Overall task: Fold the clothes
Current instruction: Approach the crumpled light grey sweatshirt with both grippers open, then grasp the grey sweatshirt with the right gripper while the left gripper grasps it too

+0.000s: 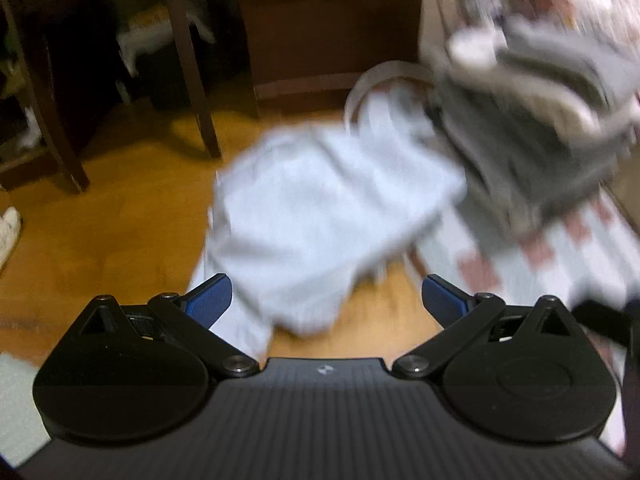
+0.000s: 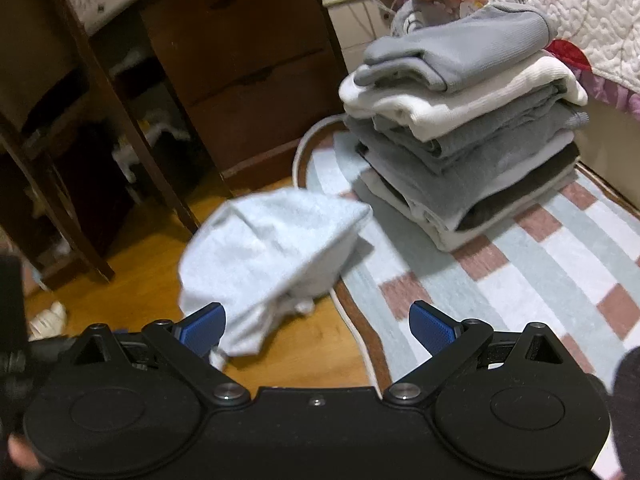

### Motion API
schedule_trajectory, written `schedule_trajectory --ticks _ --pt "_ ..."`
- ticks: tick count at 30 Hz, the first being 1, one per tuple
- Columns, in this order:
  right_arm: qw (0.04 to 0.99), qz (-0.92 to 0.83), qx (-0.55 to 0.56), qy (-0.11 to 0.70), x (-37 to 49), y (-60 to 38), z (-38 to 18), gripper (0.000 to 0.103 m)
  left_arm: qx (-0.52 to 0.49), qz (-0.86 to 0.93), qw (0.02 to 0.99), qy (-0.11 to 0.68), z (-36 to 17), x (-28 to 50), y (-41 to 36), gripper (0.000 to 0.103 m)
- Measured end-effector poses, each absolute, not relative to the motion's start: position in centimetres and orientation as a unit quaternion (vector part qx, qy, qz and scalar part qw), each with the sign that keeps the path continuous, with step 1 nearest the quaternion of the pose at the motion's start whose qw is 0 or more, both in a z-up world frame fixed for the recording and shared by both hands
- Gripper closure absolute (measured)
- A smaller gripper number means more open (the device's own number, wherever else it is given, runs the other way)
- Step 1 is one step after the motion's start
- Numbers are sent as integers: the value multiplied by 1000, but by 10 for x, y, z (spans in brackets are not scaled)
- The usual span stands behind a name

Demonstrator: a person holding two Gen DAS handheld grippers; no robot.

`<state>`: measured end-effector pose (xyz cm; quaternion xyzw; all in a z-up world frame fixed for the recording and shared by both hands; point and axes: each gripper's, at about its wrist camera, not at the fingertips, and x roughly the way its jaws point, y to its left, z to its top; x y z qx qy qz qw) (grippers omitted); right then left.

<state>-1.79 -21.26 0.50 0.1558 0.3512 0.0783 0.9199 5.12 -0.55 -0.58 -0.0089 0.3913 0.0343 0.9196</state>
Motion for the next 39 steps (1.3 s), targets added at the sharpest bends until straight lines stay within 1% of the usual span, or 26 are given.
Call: schedule_trajectory --ticks 2,4,6,8,11,12,15,16,20,24,25,27,29,31,34,35,36,37,38,39 --pt "919 83 188 336 -16 -221 2 3 -19 30 935 354 8 70 -5 0" --pt "914 95 229 321 -14 -232 -3 3 -49 7 942 333 17 91 -3 0" --pt "906 110 252 322 -9 -237 -14 3 -100 -7 940 325 14 109 5 0" --pt "901 112 255 331 -1 -236 -31 3 -138 -16 935 327 -3 124 14 1" --pt "893 106 258 353 16 -233 -63 3 -160 11 926 341 -41 138 33 8" --pt "888 105 263 362 23 -232 -75 3 -163 30 917 363 -57 143 43 16" --pt "871 106 290 382 52 -228 -107 3 -201 77 886 411 -97 156 78 29" --pt "866 113 301 384 65 -227 -112 3 -229 88 875 418 -106 160 94 29" --pt "853 147 331 375 122 -220 -122 3 -314 86 837 440 -129 157 107 30" --pt "854 129 352 359 170 -214 -142 3 -396 83 791 459 -151 154 120 29" --pt "856 119 358 355 178 -214 -149 3 -416 82 779 463 -157 153 123 29" --pt "853 105 374 350 190 -215 -165 3 -455 80 752 470 -168 152 130 24" --pt "849 107 380 353 201 -212 -179 2 -493 78 724 476 -179 150 136 24" --pt "850 128 356 366 211 -198 -187 2 -530 76 694 481 -190 149 143 24" --pt "862 173 344 330 208 -181 -186 4 -564 73 666 482 -199 145 145 23" --pt "864 182 342 321 206 -176 -184 16 -573 74 661 479 -200 143 146 23" --pt "865 190 337 319 205 -172 -183 44 -582 74 656 474 -201 140 147 23" --pt "864 200 336 318 204 -169 -181 56 -591 75 652 470 -201 137 147 23" --pt "857 214 342 321 204 -168 -179 72 -599 76 647 466 -202 134 148 25" --pt "849 229 348 324 204 -167 -178 77 -603 72 644 465 -201 133 147 25"
